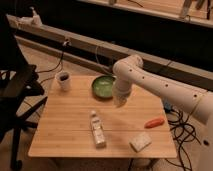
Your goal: Move the arm in a circular motion
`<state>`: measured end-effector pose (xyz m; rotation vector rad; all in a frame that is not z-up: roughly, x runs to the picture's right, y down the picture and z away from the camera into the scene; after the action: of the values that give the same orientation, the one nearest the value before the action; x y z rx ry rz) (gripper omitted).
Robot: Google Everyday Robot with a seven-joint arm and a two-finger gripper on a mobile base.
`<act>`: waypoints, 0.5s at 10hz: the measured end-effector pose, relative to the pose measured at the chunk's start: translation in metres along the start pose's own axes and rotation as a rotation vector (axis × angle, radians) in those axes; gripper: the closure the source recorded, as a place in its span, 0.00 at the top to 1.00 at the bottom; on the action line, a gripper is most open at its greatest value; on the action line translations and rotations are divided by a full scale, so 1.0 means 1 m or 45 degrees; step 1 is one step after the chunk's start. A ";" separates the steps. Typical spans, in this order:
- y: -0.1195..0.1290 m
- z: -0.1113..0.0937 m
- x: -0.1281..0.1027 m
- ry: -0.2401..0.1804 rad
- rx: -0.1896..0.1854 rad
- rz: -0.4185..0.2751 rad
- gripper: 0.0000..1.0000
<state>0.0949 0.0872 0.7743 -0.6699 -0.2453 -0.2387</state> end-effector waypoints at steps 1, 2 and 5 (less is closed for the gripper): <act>0.007 -0.002 0.014 -0.004 0.001 0.056 0.00; 0.013 -0.003 0.027 -0.004 -0.002 0.103 0.00; 0.032 -0.014 0.083 0.025 -0.001 0.292 0.00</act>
<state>0.1843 0.0911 0.7697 -0.6904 -0.1476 -0.0257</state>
